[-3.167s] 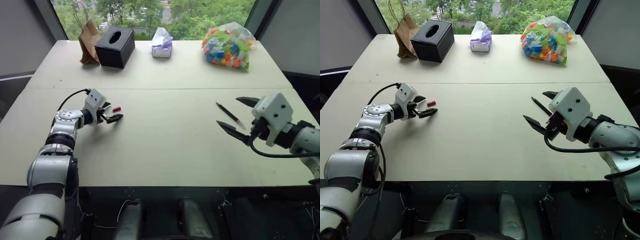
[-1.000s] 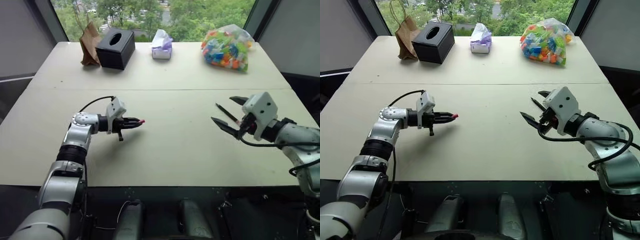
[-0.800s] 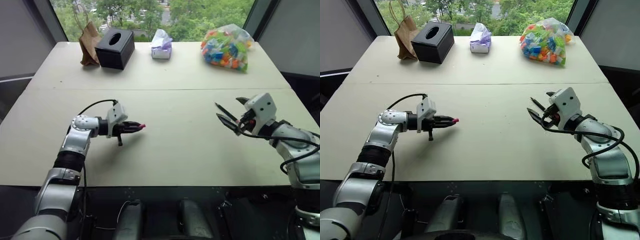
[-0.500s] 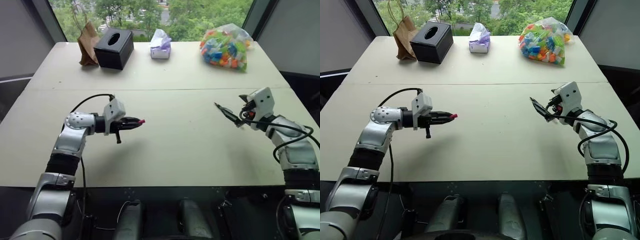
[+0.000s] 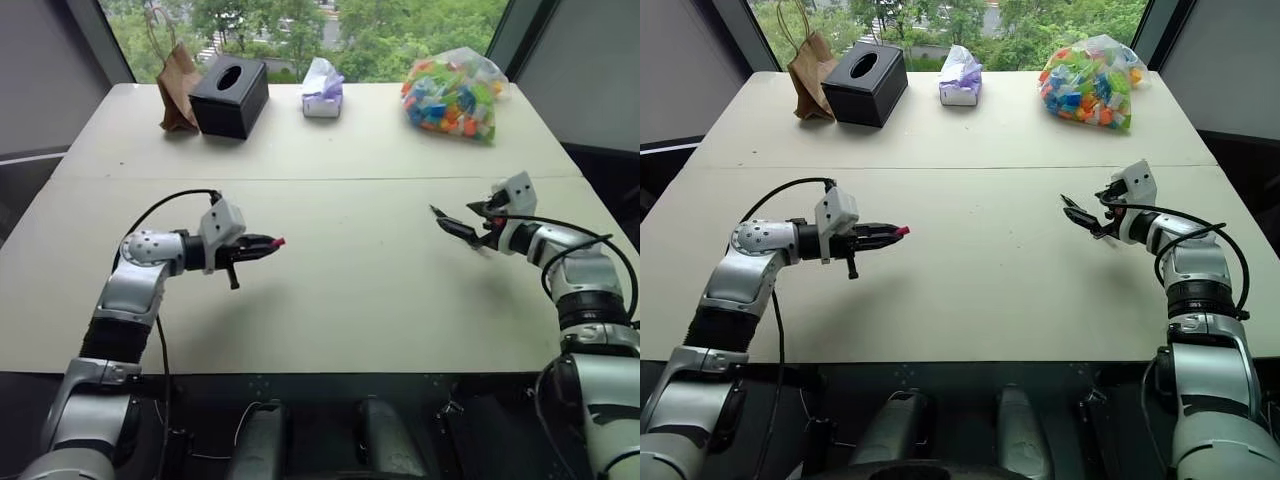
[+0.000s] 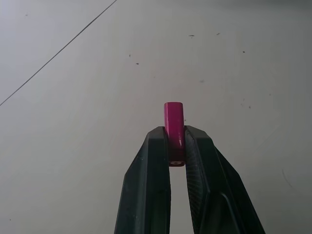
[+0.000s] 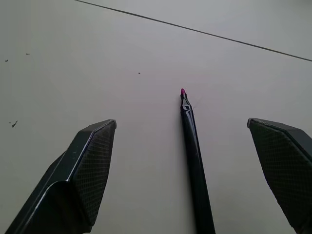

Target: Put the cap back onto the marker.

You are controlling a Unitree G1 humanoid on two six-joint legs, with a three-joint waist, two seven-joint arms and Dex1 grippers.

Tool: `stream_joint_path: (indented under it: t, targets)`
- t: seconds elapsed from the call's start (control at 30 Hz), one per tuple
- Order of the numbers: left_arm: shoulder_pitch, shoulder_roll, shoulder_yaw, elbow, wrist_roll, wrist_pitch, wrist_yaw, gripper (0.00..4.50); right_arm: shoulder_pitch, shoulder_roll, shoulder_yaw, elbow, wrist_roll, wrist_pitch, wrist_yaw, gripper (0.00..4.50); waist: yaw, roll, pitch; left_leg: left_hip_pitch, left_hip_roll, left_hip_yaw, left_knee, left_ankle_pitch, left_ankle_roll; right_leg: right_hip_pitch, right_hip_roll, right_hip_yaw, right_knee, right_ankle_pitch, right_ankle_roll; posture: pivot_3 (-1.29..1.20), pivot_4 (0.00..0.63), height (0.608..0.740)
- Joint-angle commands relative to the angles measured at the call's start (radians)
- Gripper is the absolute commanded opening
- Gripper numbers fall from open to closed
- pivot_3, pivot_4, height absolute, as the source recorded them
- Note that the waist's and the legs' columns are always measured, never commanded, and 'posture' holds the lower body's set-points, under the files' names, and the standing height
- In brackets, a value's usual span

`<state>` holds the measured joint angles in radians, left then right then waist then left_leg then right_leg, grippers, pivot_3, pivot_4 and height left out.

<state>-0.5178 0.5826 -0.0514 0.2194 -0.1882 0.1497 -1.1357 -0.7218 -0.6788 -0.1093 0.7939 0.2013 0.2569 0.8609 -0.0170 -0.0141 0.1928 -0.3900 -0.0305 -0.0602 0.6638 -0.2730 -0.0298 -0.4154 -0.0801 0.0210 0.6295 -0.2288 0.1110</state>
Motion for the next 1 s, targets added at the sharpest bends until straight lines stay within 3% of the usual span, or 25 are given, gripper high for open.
stream_joint_path:
  t: [0.03, 0.47, 0.6, 0.8, 1.0]
  targets:
    - [0.004, 0.016, 0.024, -0.046, -0.021, 0.002, 0.016, 0.1, -0.026, -0.003, 0.012, 0.048, -0.03, -0.048, 0.01, 4.47, -0.001, 0.0, 0.0, 0.0, 0.0, 0.0, 0.0, 0.0, 0.0, 0.0, 0.0, 0.0, 0.0, 0.0, 0.0, 0.0, 0.15, 0.74]
    - [0.02, 0.028, 0.02, -0.073, -0.023, 0.007, 0.032, 0.1, -0.005, 0.033, 0.023, 0.114, -0.075, -0.123, -0.005, 4.47, -0.006, 0.0, 0.0, 0.001, 0.0, 0.0, 0.0, 0.0, 0.0, 0.0, 0.0, 0.0, 0.0, 0.0, 0.0, 0.0, 0.15, 0.74]
    - [0.016, 0.025, 0.022, -0.074, -0.037, 0.023, 0.029, 0.05, 0.006, 0.039, 0.021, 0.105, -0.074, -0.127, -0.005, 3.17, -0.007, 0.0, 0.0, 0.001, 0.0, 0.0, 0.0, 0.0, 0.0, 0.0, 0.0, 0.0, 0.001, 0.0, 0.0, 0.0, 0.15, 0.74]
    - [-0.01, 0.022, 0.024, -0.057, -0.062, 0.049, 0.024, 0.05, 0.022, 0.04, 0.02, 0.094, -0.073, -0.132, -0.006, 0.03, -0.004, 0.0, 0.0, 0.001, 0.0, 0.0, 0.0, 0.0, 0.0, 0.001, 0.0, 0.0, 0.001, 0.0, 0.0, 0.0, 0.15, 0.74]
    - [-0.077, -0.01, 0.031, -0.02, -0.121, 0.104, 0.011, 0.05, 0.044, 0.028, 0.039, 0.015, -0.098, -0.171, -0.018, 0.03, -0.003, 0.0, 0.0, 0.001, 0.0, 0.0, 0.0, 0.0, 0.0, 0.001, 0.0, 0.0, 0.0, 0.0, 0.0, 0.0, 0.15, 0.74]
